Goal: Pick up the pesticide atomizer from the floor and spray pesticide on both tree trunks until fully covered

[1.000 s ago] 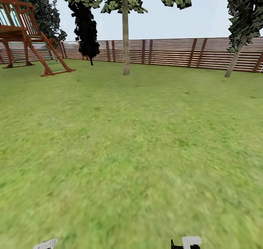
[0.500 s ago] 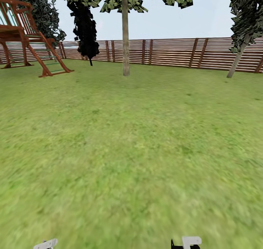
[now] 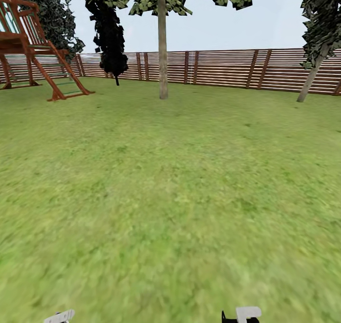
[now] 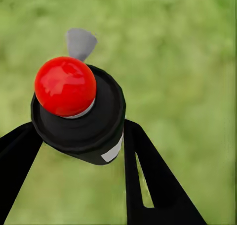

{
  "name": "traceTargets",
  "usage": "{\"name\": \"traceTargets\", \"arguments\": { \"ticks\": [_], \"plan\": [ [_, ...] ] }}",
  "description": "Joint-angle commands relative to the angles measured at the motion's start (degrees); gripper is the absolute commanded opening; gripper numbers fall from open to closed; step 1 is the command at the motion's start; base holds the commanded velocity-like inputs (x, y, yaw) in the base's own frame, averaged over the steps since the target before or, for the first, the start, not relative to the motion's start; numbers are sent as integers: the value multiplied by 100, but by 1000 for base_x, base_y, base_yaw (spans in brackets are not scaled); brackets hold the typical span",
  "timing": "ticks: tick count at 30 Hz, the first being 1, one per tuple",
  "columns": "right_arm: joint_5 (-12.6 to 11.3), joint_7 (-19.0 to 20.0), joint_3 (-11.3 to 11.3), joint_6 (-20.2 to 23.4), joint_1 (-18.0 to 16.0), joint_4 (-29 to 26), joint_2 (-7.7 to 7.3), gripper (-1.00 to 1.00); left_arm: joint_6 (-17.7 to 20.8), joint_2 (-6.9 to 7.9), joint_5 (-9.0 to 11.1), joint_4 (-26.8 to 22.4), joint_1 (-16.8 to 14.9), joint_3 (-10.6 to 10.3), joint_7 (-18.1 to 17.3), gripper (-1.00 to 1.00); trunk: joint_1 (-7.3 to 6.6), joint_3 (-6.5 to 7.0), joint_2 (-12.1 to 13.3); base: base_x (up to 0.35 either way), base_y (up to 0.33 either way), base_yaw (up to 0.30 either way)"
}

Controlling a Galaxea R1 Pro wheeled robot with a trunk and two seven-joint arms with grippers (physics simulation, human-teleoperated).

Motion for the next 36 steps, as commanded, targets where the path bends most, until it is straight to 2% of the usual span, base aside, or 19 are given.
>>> {"name": "traceTargets", "arguments": {
  "ticks": [1, 36],
  "plan": [
    [1, 0, 0, -1, 0, 0, 0, 100, 0, 0, 0, 0, 0, 2, 0, -100, 0, 0, 0, 341, 0, 0],
    [4, 0, 0, -4, -1, 0, 0, 100, -2, 0, 1, 0, 0, 2, 0, -100, 0, 0, 0, 341, 0, 0]
  ]
}}
